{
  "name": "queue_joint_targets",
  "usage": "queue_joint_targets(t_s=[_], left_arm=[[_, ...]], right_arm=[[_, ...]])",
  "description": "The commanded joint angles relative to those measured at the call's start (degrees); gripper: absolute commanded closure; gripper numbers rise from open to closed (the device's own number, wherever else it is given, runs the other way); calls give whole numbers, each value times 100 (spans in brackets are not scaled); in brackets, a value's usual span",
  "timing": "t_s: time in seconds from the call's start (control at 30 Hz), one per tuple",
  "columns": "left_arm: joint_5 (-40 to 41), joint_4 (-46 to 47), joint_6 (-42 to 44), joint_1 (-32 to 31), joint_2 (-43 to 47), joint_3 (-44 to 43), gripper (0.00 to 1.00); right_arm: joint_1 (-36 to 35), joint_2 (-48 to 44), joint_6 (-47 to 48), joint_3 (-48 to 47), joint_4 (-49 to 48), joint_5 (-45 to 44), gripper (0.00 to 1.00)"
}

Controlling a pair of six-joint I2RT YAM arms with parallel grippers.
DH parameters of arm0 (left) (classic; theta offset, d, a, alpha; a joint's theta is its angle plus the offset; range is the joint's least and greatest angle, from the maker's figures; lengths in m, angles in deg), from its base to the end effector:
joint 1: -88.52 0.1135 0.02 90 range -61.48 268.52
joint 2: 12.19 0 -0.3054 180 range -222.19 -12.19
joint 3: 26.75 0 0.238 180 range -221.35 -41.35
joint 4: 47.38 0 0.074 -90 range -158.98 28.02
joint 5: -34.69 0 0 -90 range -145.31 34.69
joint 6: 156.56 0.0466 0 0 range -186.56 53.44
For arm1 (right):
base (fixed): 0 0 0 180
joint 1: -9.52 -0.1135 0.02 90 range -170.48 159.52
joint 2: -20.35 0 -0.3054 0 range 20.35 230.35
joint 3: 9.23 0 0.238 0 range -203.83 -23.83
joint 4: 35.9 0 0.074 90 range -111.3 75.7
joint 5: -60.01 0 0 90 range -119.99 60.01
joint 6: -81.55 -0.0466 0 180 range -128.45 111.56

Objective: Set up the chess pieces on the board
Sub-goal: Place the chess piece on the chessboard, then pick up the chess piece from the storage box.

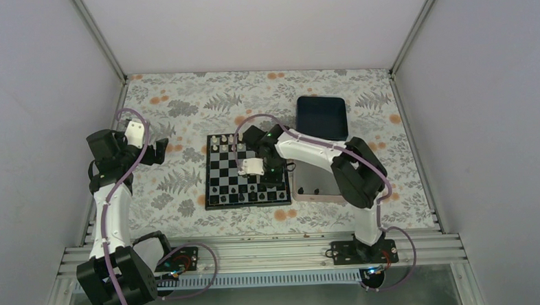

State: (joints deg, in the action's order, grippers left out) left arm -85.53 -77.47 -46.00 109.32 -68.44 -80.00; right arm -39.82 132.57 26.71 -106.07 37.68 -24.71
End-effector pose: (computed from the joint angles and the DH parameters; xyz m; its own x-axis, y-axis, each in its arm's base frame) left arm 0.1801 0.0433 0.2926 -0.4472 0.1547 -0.8810 0.2610 0.9646 0.0369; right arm 0.2360 0.2813 0.2127 -0.0970 -0.9930 -0.0678 -0.9936 0.0926 0.0648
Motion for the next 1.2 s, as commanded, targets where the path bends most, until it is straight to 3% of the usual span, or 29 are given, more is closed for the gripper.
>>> queue_joint_targets(t_s=[0.0,0.23,0.5,0.77,1.17], left_arm=[[-63,20,80,30,-12,16,0],[-57,11,80,30,-5,11,0],[-87,31,80,38,-40,13,0],[-105,23,76,39,-46,-2,0],[-75,3,70,36,-47,-2,0]], right_arm=[[184,-544,-69,-63,83,-46,69],[750,-1132,-42,84,144,-91,65],[1581,-2056,34,993,96,-152,62],[1638,-2130,-51,1800,-31,130,59],[1537,-1881,-16,2065,-169,588,60]])
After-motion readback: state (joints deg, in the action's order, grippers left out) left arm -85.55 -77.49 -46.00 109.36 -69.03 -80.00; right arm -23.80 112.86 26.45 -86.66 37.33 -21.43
